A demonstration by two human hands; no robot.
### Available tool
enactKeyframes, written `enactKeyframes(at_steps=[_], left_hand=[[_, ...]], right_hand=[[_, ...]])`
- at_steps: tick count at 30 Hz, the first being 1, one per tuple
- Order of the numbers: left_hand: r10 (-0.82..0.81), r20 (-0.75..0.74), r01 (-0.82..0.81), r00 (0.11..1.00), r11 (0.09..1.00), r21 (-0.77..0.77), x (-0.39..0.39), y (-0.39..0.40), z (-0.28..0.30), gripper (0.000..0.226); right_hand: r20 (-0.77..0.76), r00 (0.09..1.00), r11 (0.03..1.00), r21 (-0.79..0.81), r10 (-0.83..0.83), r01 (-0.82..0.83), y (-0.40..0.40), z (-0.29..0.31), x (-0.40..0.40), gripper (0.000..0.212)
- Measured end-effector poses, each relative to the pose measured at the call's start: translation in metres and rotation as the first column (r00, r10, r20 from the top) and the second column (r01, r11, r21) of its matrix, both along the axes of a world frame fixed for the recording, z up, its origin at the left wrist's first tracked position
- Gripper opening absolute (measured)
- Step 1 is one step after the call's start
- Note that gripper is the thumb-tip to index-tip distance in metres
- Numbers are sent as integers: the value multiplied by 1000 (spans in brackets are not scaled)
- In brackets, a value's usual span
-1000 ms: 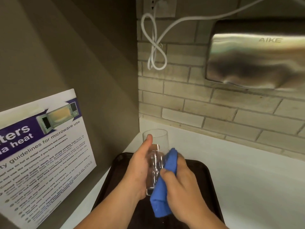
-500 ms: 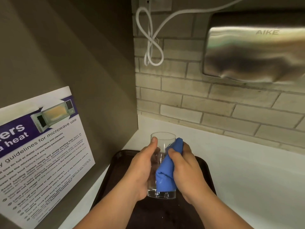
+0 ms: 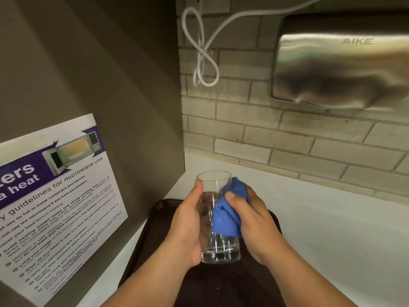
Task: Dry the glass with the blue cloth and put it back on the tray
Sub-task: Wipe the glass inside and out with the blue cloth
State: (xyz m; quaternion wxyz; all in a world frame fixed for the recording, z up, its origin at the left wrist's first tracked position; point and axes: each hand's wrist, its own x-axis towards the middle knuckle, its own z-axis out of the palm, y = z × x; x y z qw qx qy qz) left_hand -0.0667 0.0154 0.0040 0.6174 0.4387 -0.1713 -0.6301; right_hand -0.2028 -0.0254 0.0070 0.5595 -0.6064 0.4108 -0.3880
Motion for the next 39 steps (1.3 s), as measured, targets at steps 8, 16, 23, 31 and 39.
enactKeyframes(at_steps=[8,16,23,31,39], left_hand=[[105,141,-116,984,991,70,9,-10,-2,69],[-55,31,55,998,998,-13,-2,-5,8,82],[-51,2,50,999,999,7,9,-4,8,85],[55,91,-63,994,994,86,14,-11,-1,84],[-21,7,21,1000,1000,17,15,-12,0,81]], right_hand=[[-310,950,937,-319,37,-140,28,-1,8,82],[-115,990,991,-118,-78,64,-2,15,13,35],[-103,995,998,-69,-5,-2,-7,7,9,36],[-353,935,933,-326,28,-151,27,-4,11,71],[-256,966,983,-181,-31,-16,6,4,6,52]])
